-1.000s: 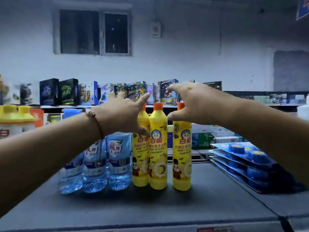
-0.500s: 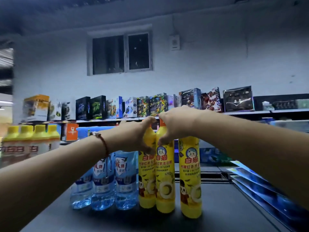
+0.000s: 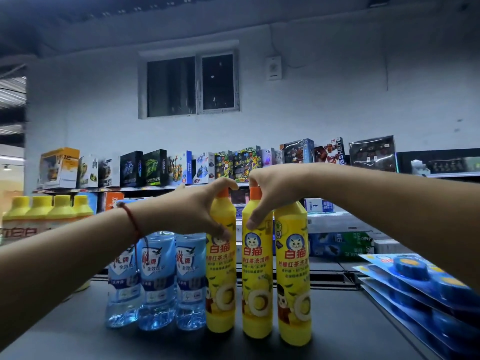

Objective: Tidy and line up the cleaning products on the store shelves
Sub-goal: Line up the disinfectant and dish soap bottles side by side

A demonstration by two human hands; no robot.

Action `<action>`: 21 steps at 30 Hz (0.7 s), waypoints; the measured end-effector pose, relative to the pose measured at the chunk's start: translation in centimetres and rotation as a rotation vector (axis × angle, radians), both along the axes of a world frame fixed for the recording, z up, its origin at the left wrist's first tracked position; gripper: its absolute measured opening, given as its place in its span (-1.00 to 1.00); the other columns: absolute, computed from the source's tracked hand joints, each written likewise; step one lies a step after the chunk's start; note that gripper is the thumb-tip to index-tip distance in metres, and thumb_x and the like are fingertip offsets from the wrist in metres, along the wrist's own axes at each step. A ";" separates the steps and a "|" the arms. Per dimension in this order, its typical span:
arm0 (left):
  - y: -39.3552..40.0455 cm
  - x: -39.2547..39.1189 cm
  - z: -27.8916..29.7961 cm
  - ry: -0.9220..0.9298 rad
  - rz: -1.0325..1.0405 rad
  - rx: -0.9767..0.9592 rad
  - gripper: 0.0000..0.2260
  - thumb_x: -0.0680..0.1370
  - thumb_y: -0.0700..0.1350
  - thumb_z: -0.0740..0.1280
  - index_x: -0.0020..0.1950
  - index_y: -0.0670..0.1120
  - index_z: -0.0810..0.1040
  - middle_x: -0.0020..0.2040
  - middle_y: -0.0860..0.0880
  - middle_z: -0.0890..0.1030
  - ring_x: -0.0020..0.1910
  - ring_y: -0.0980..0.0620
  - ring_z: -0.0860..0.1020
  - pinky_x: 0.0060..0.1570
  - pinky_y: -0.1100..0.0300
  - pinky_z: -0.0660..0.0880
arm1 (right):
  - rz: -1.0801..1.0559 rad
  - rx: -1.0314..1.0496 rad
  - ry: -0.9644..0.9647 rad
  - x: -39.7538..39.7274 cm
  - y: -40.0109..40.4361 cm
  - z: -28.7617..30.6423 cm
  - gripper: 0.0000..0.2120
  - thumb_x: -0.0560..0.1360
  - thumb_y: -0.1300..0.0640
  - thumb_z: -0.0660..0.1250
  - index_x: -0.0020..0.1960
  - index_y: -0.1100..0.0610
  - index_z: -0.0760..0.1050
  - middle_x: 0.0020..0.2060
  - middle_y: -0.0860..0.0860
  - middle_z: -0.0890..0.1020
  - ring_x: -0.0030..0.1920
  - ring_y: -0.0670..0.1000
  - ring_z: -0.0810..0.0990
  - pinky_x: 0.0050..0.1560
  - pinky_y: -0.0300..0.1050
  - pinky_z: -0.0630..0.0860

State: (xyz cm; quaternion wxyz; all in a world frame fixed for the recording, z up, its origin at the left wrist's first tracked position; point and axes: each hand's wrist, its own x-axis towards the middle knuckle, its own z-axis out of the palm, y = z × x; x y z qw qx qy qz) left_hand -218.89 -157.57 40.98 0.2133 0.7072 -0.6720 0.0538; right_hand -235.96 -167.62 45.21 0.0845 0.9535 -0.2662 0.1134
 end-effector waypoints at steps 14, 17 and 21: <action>0.3 0.5 0.4 -0.026 -0.052 0.000 -0.17 0.30 -0.02 0.64 0.46 0.15 0.28 0.13 0.11 0.59 0.04 0.08 0.64 0.07 0.20 0.59 | -0.009 0.010 -0.023 0.6 -0.2 -0.1 -0.37 0.31 -0.26 0.54 0.18 0.05 0.38 -0.06 -0.04 0.56 -0.08 -0.02 0.57 -0.01 -0.03 0.60; 0.2 0.5 0.4 -0.062 -0.028 0.015 -0.15 0.31 0.03 0.62 0.49 0.16 0.25 0.17 0.11 0.57 0.11 0.05 0.61 0.13 0.17 0.55 | -0.012 -0.020 -0.032 0.9 -0.1 -0.4 -0.37 0.31 -0.29 0.53 0.17 0.04 0.38 -0.12 -0.06 0.53 -0.13 -0.05 0.53 -0.07 -0.07 0.56; 0.1 0.3 0.4 -0.134 0.022 0.006 -0.10 0.31 0.10 0.61 0.53 0.17 0.18 0.25 0.11 0.53 0.21 0.03 0.54 0.07 0.23 0.43 | -0.017 -0.033 -0.037 1.0 0.0 -0.6 -0.34 0.32 -0.31 0.50 0.20 0.05 0.37 -0.08 -0.04 0.54 -0.09 -0.01 0.54 -0.09 -0.08 0.53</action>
